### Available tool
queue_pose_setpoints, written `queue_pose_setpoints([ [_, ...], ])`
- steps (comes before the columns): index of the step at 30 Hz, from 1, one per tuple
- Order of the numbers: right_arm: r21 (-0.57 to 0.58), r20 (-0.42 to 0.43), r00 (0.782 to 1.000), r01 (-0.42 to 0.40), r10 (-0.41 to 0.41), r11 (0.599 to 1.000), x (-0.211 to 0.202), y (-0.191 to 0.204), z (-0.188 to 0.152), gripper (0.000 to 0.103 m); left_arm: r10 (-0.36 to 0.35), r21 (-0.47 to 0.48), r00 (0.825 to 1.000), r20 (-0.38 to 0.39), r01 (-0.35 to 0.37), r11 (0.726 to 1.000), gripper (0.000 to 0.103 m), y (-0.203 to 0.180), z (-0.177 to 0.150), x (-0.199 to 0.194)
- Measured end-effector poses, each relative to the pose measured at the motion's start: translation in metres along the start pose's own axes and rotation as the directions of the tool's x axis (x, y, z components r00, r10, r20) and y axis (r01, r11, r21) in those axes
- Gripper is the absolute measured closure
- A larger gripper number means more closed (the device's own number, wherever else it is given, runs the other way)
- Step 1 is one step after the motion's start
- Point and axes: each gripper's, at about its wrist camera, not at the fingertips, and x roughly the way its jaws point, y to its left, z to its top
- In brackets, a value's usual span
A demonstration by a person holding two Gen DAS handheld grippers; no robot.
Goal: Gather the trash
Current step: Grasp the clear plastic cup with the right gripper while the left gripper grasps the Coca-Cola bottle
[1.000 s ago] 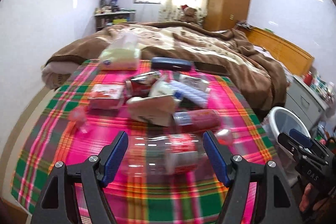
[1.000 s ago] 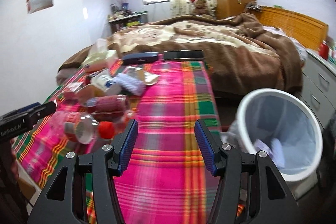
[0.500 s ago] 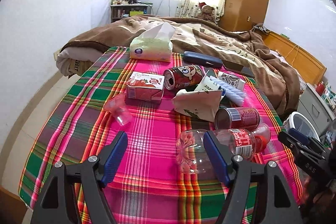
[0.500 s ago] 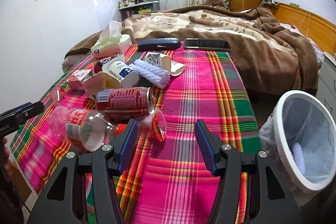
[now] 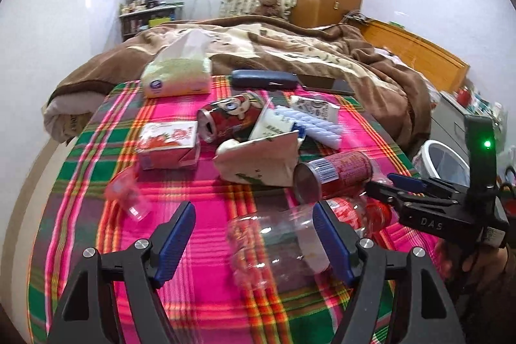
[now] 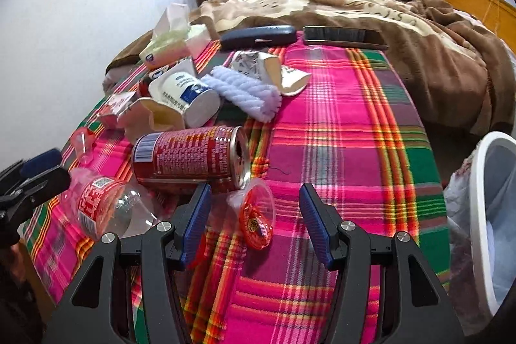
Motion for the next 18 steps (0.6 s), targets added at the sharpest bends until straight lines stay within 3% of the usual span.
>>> queue_pose_setpoints([
  [3, 0.006, -0.017, 0.999, -0.03, 0.03, 1.0, -0.001, -0.001, -0.002, 0.045, -0.048, 0.005, 0.999, -0.023, 0.048, 0.999, 0.028, -0.002, 0.003, 0.007],
  [7, 0.006, -0.031, 0.998, -0.055, 0.055, 0.998, -0.004, -0.003, -0.008, 0.046, -0.052, 0.035, 0.998, -0.043, 0.053, 0.998, 0.028, -0.008, 0.003, 0.016],
  [13, 0.01, -0.022, 0.997, -0.07, 0.07, 0.997, -0.013, -0.003, -0.014, 0.078, -0.071, 0.027, 0.996, -0.051, 0.072, 0.997, 0.024, -0.01, 0.002, 0.019],
  [18, 0.027, -0.025, 0.999, -0.036, 0.037, 0.999, -0.012, -0.012, -0.017, 0.086, -0.073, 0.03, 0.996, -0.049, 0.074, 0.997, 0.023, -0.01, 0.003, 0.022],
])
